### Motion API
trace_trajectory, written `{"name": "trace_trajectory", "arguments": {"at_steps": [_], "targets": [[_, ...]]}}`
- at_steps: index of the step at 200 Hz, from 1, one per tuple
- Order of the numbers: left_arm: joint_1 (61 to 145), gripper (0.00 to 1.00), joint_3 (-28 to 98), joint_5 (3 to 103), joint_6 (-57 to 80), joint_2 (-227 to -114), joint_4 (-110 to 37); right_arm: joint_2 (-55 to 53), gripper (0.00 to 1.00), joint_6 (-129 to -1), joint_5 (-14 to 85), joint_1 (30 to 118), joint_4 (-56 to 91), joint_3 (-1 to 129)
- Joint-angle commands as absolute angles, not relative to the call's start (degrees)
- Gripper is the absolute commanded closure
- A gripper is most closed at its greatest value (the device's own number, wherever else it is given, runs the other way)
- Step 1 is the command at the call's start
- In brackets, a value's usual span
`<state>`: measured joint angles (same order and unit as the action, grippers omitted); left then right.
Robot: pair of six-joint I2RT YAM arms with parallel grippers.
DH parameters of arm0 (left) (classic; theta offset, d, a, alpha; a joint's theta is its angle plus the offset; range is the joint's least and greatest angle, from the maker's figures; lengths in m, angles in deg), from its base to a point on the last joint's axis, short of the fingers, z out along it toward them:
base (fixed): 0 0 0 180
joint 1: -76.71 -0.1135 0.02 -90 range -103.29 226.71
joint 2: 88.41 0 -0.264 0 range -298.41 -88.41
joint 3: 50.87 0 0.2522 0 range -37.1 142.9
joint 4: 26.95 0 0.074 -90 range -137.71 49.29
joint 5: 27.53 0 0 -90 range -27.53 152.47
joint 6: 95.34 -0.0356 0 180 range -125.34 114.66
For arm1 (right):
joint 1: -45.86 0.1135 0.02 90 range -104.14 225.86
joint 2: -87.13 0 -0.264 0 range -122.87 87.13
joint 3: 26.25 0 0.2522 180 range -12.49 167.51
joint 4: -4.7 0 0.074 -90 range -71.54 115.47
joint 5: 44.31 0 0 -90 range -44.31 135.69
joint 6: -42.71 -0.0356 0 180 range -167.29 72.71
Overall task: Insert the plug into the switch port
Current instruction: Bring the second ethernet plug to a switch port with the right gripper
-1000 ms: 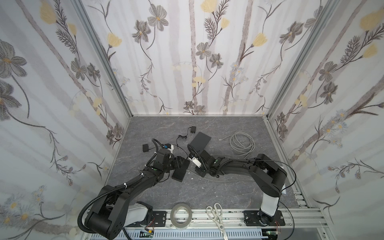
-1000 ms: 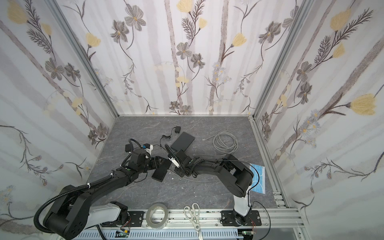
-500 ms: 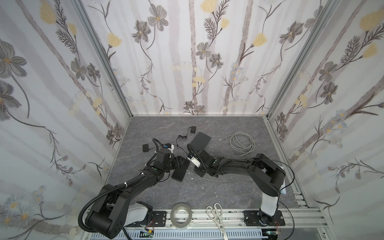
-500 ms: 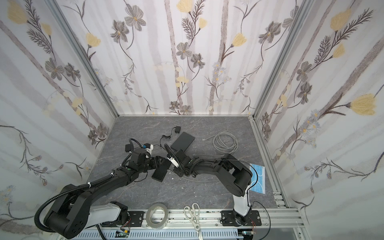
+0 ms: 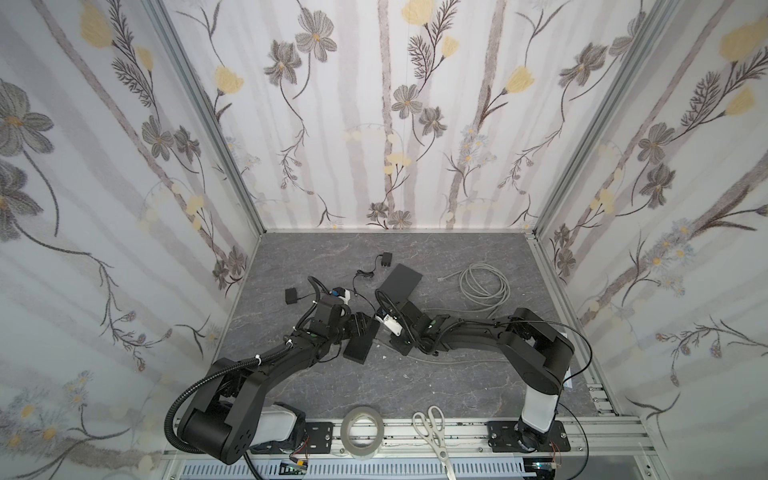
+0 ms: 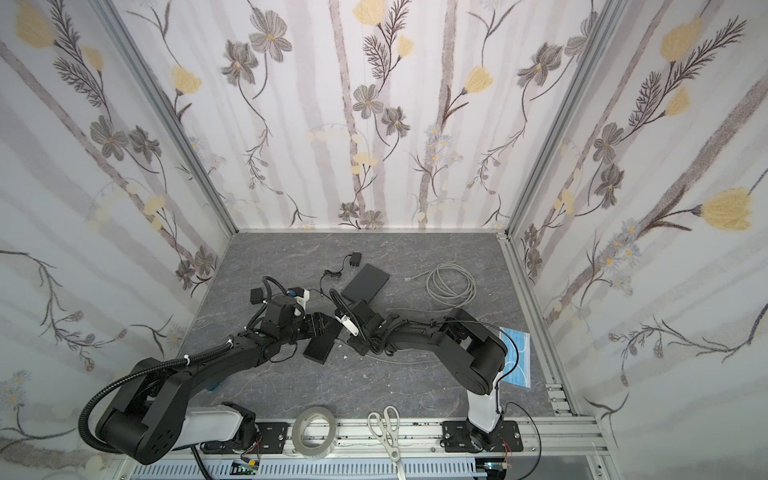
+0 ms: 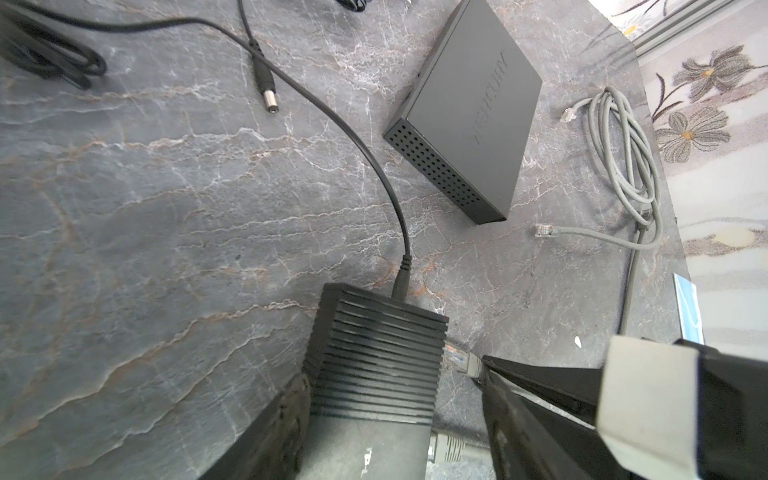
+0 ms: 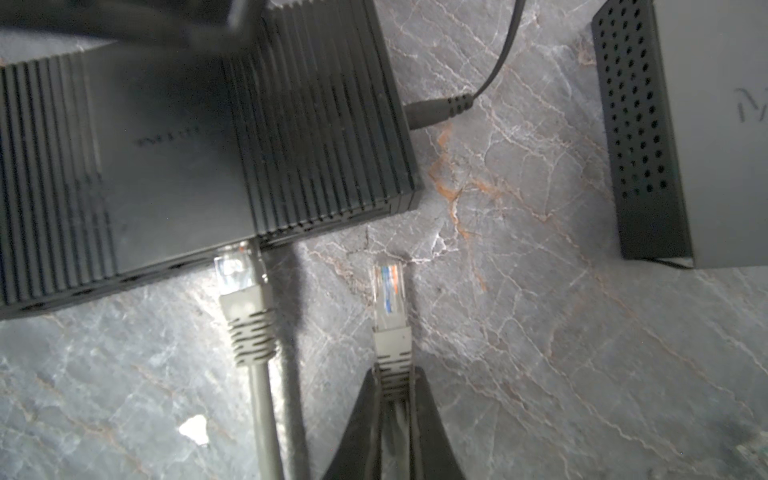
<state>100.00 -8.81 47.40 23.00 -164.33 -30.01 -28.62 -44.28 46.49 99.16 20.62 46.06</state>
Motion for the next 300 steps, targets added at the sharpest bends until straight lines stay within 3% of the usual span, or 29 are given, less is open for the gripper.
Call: {"name": "trace_trajectory", "arguments": {"at_steps": [1, 300], "targets": [[99.98, 0.33, -8.23, 47.1, 23.05, -164.61, -29.04, -27.87, 0.97, -44.89, 46.31, 99.18, 21.74, 45.38], [100.0, 0.32, -6.08, 43.78, 24.19, -170.41, -28.07, -21.34, 0.99, -44.37, 45.35, 100.57, 17.08, 41.74]]}}
